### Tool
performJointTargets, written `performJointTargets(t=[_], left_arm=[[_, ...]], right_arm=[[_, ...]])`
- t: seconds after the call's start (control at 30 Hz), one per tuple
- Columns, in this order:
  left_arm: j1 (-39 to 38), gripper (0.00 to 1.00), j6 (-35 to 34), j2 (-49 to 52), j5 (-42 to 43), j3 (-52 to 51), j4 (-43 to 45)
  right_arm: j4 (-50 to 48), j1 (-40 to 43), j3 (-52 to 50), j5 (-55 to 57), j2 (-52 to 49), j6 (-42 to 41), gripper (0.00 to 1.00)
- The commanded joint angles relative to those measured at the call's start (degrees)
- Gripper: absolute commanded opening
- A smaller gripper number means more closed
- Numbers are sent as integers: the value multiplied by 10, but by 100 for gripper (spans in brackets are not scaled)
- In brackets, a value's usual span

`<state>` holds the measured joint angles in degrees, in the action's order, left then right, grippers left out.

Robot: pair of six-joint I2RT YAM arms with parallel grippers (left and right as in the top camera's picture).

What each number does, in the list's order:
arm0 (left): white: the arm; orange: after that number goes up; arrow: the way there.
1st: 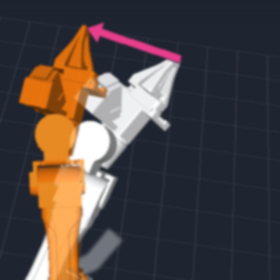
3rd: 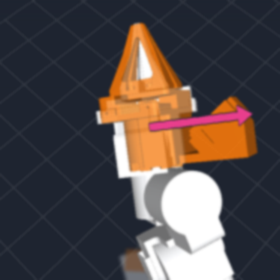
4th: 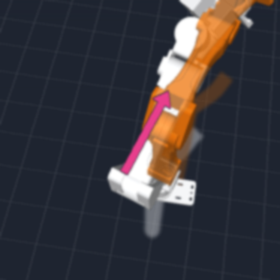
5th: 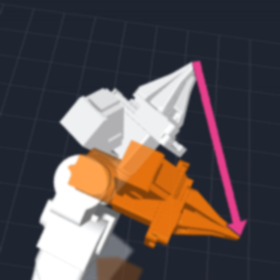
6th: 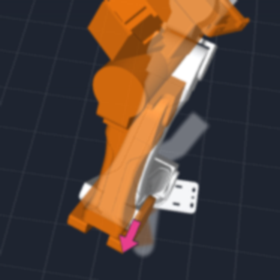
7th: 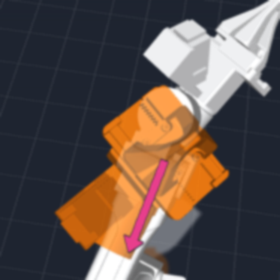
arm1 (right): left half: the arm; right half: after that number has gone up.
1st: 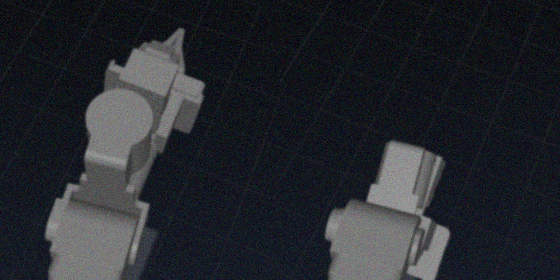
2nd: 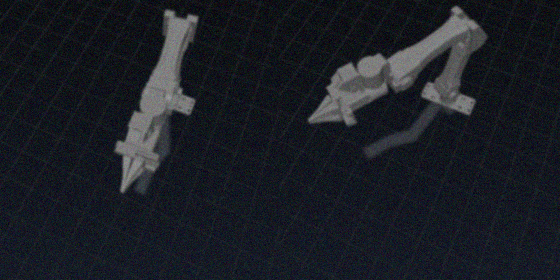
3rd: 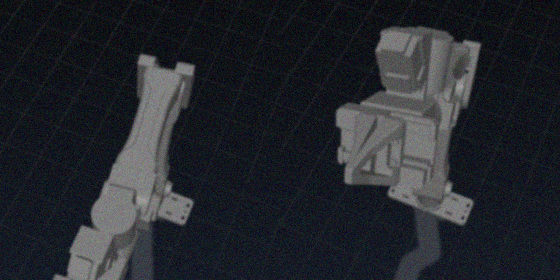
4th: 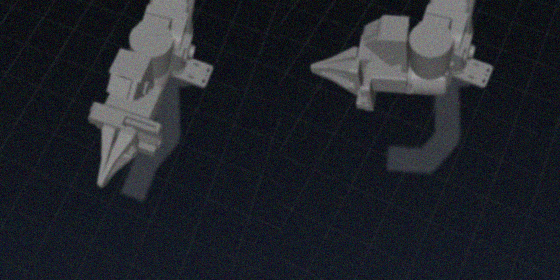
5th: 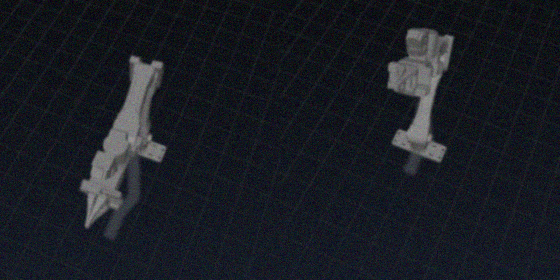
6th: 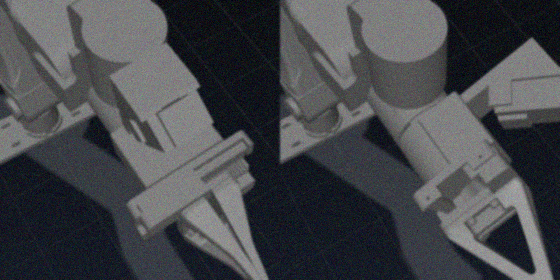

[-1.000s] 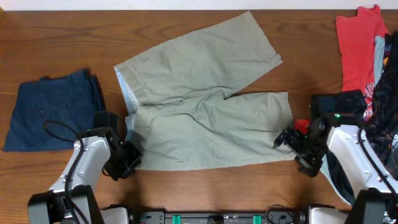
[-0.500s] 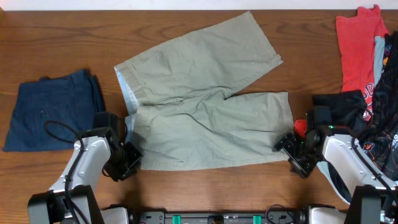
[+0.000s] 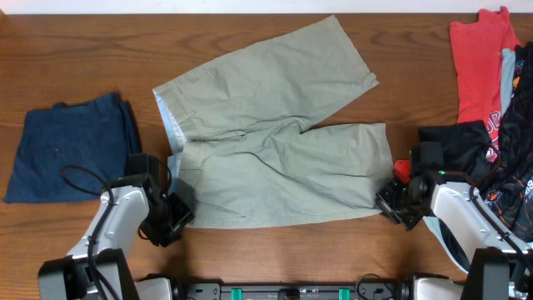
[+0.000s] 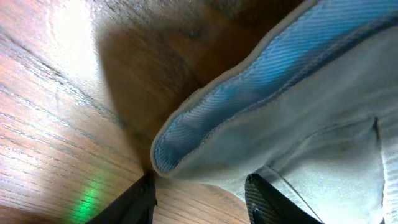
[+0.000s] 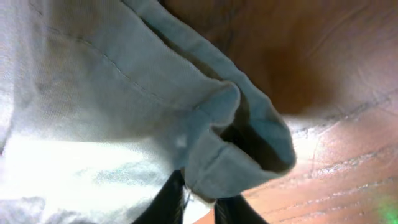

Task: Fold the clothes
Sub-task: 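Grasp the shorts' bottom corners with both grippers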

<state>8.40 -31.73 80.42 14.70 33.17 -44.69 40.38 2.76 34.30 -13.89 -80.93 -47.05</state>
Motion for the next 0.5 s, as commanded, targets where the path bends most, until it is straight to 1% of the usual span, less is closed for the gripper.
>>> performJointTargets(t=[0.0,0.07,0.23,0.3,0.33,0.37,0.43,0.47], left_arm=[[-1,49,-1,1,-4,-15,22],[-1,49,-1,1,-4,-15,29],[-1,48,-1,1,-4,-15,45],[-1,46,-1,1,-4,-19,48],[-1,40,-1,1,-4,-21,50],[-1,31,-1,1,-4,-23,52],[-1,19,-1,1,-4,-27,58],[-1,6,-1,1,-4,-27,61]], right_arm=[[-6,-2,-4,25,7,-1,2],[-5,-2,-4,25,7,-1,1],[-3,-2,-4,25,7,-1,1],[-3,-2,-4,25,7,0,1],[-3,-2,-4,25,7,0,1],[-3,-2,-4,25,7,0,1],[-3,-2,-4,29,7,0,1],[-4,-2,-4,33,7,0,1]])
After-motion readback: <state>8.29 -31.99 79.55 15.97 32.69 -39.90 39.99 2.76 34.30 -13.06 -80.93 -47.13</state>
